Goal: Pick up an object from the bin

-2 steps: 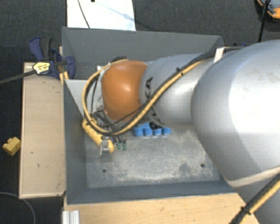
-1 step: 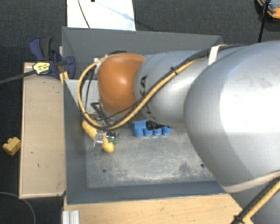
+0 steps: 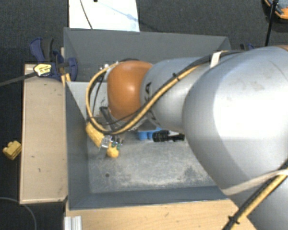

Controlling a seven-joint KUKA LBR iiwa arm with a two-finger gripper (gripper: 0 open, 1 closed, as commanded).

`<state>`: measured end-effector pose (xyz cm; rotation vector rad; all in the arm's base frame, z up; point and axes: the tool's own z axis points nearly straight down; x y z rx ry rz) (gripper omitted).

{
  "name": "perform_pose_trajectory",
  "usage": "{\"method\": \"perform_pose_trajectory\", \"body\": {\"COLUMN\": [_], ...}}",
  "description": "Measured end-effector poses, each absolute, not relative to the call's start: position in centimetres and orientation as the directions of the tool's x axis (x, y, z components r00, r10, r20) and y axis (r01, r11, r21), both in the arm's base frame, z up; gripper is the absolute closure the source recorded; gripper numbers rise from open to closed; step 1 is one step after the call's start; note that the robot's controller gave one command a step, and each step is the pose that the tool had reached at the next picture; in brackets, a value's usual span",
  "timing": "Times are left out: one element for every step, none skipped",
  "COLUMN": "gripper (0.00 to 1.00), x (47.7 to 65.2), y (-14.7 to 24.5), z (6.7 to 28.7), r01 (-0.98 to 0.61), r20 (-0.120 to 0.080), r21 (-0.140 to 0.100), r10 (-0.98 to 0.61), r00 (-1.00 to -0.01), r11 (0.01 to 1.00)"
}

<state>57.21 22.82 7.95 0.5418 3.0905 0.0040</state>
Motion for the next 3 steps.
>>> {"method": "perform_pose_trajectory", "body": {"gripper": [1.00, 1.00, 1.00], "x": [57.94, 57.94, 57.89], "y": [23.55, 23.54, 23.52], "z": [7.07, 7.07, 7.34], "r01": [0.305, 0.306, 0.306], "r20": [-0.002, -0.003, -0.001], "r21": [0.002, 0.002, 0.001], "r10": [0.305, 0.306, 0.306], "r00": [-0.952, -0.952, -0.952], "r11": [0.952, 0.952, 0.952]}}
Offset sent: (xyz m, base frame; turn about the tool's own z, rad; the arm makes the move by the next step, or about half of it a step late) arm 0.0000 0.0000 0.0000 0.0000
